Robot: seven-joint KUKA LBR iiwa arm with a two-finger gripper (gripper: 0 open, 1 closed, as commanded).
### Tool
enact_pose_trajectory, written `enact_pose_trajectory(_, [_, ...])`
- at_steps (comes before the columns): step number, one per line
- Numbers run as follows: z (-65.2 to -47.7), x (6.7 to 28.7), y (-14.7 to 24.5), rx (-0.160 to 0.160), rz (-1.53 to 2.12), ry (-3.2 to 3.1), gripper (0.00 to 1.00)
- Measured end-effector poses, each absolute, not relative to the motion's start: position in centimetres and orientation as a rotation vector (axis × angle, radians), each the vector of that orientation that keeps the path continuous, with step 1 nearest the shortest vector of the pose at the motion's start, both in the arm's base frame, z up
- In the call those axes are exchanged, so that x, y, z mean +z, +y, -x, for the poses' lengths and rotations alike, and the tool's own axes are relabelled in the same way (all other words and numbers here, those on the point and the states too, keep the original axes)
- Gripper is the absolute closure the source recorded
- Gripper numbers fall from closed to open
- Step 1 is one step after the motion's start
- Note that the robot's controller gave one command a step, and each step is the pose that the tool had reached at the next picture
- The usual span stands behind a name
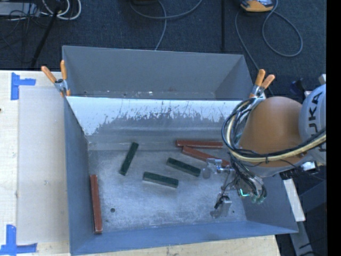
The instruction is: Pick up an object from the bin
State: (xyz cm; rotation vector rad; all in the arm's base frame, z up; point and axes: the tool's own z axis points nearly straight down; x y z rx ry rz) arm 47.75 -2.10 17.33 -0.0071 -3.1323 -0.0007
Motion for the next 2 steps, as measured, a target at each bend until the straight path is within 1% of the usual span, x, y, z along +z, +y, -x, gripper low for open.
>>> enact_pose_trajectory(1, [-50.5, 27.2, -3.5, 0.002, -0.349, -3.129, 0.00])
enact_pose_trajectory(2, [-53.9, 18.0, 2.1, -0.004, -0.246, -3.126, 0.00])
